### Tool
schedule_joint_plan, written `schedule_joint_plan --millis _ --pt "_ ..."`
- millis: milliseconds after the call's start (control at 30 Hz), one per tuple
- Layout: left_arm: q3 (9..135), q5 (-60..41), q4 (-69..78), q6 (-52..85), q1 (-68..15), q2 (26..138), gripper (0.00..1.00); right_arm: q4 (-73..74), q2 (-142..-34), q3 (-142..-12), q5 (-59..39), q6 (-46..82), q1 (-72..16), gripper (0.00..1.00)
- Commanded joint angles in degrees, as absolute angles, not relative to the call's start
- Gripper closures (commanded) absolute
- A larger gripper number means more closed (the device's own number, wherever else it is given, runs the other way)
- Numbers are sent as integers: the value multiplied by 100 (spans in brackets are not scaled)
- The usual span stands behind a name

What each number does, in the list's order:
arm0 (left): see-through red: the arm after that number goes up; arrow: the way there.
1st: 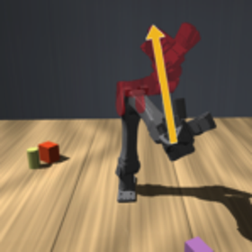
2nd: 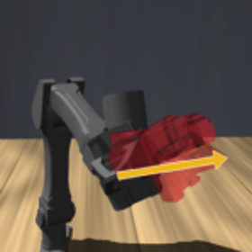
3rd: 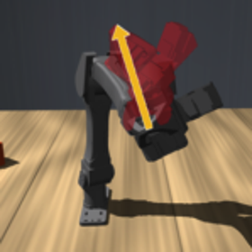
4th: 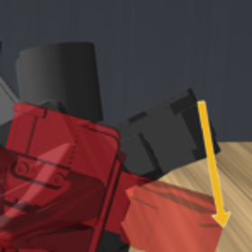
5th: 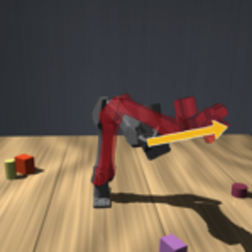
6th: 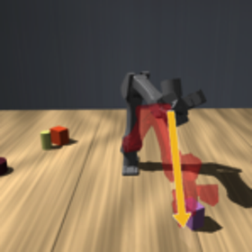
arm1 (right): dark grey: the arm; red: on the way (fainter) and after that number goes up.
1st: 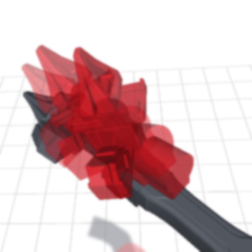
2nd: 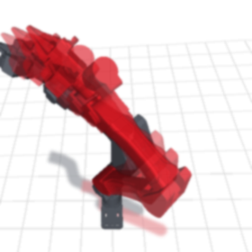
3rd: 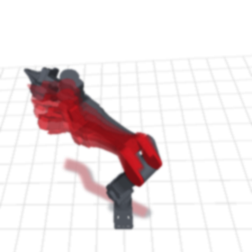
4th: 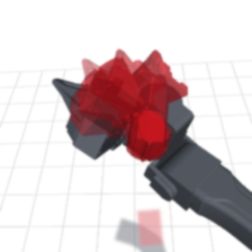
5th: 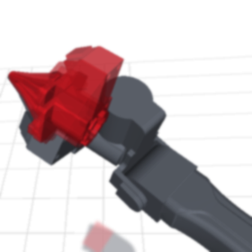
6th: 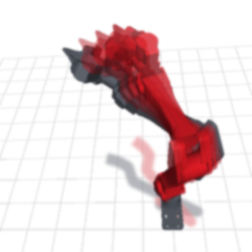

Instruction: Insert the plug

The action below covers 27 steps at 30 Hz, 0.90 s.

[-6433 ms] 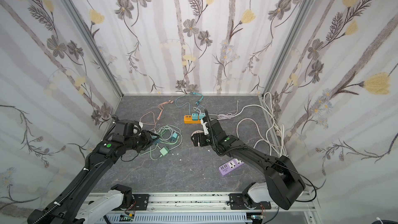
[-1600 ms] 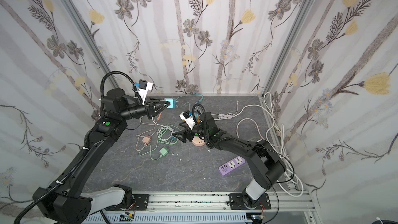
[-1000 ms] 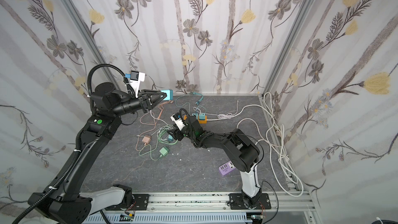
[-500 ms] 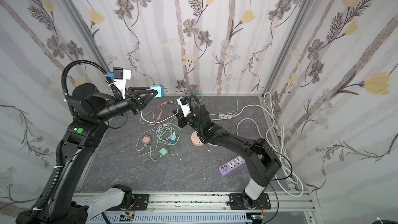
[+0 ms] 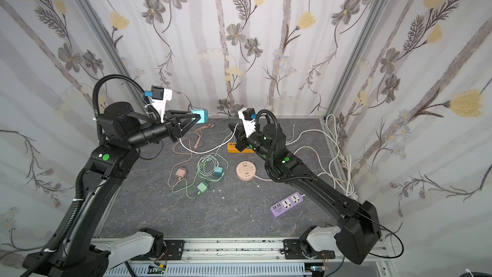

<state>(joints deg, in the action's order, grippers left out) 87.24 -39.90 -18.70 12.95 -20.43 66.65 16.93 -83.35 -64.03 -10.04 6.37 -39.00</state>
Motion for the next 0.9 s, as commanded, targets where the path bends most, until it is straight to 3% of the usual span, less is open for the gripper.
schedule_joint_plan --millis 0,133,367,500,867 --pt "8866 -3790 -1985 1026 -2206 6764 100 1603 -8064 -6170 -326 808 -3823 100" --pt "8997 -3783 -2001 898 -2431 6913 100 701 -7983 -6660 -1630 253 -3832 100" --pt "9013 -3533 -2005 362 -2805 7142 100 905 -7635 -6228 -465 481 -3591 100" --pt "9186 -3355 -2232 138 -2933 7368 100 767 -7340 -6062 -345 676 -3284 100" --pt "9762 -4087 -1685 -257 -3636 8468 100 383 -7137 -5757 -391 1089 -1757 100"
